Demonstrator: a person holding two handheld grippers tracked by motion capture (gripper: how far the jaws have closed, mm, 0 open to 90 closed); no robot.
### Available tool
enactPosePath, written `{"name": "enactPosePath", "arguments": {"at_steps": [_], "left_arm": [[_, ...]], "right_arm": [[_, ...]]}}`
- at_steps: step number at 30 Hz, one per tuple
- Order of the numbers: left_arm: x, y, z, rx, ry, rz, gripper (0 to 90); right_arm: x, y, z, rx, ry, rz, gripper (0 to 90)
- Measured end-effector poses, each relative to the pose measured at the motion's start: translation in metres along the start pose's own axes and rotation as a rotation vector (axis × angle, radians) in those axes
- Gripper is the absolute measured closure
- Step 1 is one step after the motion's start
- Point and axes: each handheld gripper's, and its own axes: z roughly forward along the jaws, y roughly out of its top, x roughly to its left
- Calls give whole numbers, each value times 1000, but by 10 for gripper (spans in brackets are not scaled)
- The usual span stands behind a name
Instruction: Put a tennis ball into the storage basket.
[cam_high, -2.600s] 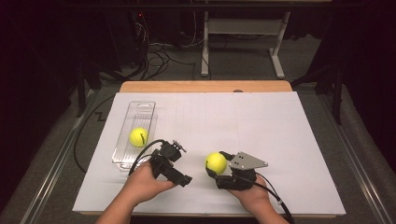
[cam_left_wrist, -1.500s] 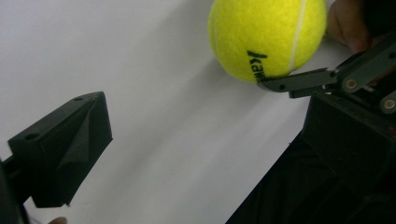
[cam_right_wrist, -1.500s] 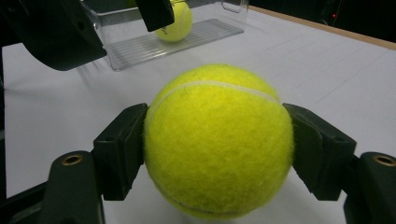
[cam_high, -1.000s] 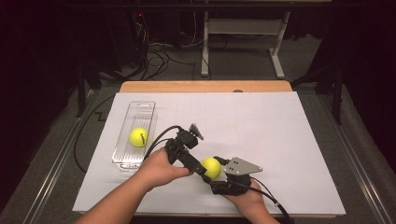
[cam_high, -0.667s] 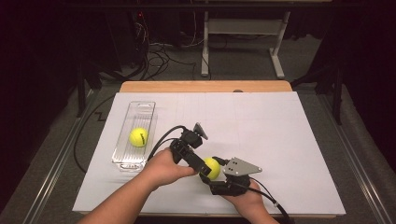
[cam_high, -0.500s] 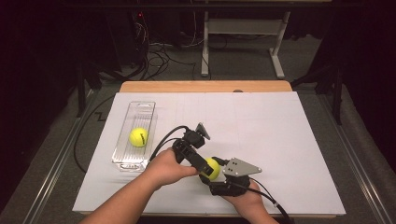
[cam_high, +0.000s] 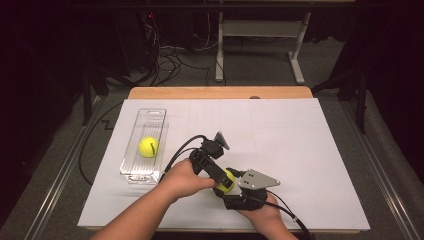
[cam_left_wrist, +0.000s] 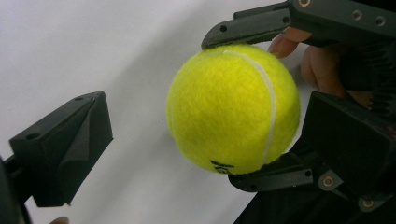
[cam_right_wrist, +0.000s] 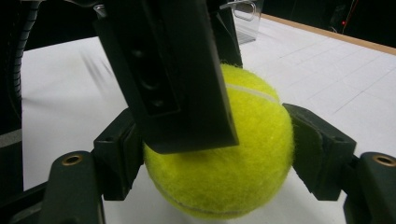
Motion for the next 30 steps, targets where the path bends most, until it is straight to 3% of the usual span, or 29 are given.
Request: {"name": "enactPosePath", "arguments": {"at_steps": [19, 30], "left_arm": [[-2, 6, 10, 9, -15, 7, 40], [0, 6, 9, 0, -68, -4, 137]], "right_arm": [[-2, 3, -4, -20, -14, -9, 275], [-2, 4, -4, -24, -23, -9, 275]]}}
